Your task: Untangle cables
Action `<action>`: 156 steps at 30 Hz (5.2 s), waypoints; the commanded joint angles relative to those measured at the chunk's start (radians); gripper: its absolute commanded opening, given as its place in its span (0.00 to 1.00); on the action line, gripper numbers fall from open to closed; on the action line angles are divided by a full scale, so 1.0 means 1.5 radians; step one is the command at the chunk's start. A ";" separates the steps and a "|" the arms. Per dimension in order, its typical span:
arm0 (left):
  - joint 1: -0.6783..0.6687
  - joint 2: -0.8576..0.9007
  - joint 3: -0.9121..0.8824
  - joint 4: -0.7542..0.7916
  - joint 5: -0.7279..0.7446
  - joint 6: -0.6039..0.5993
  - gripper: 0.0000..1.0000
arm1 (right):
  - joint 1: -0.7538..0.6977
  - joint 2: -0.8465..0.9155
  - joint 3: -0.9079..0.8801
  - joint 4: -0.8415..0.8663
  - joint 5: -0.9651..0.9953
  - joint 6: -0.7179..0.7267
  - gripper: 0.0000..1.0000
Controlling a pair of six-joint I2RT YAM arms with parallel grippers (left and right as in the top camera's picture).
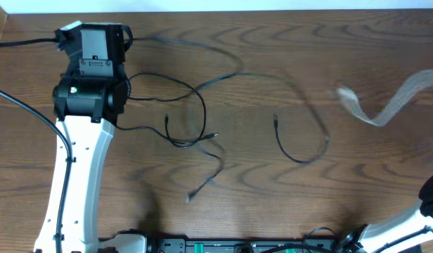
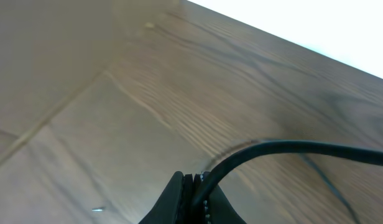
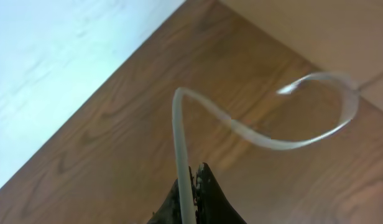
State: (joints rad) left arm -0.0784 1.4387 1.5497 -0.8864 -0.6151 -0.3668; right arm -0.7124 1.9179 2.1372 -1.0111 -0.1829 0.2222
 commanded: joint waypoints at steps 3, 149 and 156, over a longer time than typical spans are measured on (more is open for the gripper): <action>0.004 0.021 -0.005 -0.002 -0.030 -0.008 0.07 | -0.006 -0.005 0.005 -0.003 -0.055 -0.021 0.01; -0.199 0.016 0.126 0.359 0.357 -0.009 0.08 | 0.763 0.203 -0.171 0.279 -0.389 0.458 0.80; -0.199 0.018 0.126 0.348 0.358 -0.009 0.08 | 0.825 0.204 -0.223 0.476 -0.254 0.593 0.77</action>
State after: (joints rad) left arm -0.3779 1.4536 1.7229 -0.3630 -0.0593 -0.3706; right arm 0.4915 2.2227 1.8183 -0.3370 -0.6846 0.9813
